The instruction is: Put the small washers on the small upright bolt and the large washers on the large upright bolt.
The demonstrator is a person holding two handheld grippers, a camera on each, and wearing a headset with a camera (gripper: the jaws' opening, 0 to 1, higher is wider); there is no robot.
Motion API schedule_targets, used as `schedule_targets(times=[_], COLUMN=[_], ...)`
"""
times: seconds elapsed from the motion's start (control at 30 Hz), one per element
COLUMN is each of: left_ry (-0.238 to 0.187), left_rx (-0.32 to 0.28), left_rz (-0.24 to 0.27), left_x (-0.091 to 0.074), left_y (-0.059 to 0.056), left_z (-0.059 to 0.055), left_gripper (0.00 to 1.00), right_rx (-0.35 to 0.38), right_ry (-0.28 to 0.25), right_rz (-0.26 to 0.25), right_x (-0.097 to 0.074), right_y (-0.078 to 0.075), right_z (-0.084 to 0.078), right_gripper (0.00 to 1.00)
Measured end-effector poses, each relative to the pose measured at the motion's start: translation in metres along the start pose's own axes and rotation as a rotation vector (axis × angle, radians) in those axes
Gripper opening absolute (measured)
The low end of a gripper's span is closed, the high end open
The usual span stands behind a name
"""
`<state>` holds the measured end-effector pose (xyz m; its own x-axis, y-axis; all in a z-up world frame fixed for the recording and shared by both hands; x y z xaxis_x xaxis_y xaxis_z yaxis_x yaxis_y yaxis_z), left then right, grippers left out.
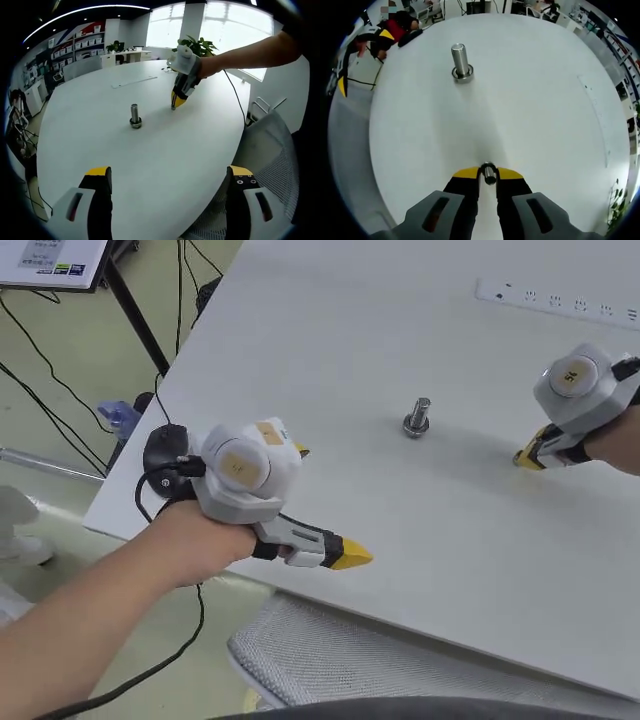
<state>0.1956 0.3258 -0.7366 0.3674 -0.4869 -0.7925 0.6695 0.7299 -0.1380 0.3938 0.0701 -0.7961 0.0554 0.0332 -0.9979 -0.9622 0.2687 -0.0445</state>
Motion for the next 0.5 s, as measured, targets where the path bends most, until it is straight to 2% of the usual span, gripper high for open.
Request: schedule_targets(times=[0.3, 0.5], left_ry=[0.000, 0.014], left_rx=[0.005, 0.008], left_rz=[0.000, 0.004], left_x=[0.0016, 0.0016], left_y=[0.0019, 0.0018], left_z=[0.0001, -0.0048], left_gripper=[0.95, 0.94], right_rx=[-0.003, 0.003], right_ry=[0.007, 0.000], right_rz=[-0.005, -0.002], right_x=[-0.0032, -0.0042], right_y=[0.0052, 0.0067], right_z=[0.0017, 0.0016], right_gripper=[0.13, 0.15])
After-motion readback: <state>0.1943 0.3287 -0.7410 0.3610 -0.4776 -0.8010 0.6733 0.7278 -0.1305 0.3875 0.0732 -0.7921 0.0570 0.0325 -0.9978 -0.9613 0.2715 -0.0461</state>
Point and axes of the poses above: the centre of the closed fingertips' face, and the gripper's own axes: x roughly forward along the fingers, y roughly to its left, z roughly out of its top, the point moved 7 cm from there along -x, roughly backward along the fingers, and after that the axes turned 13 degrees about y, right-handed, at the moved point
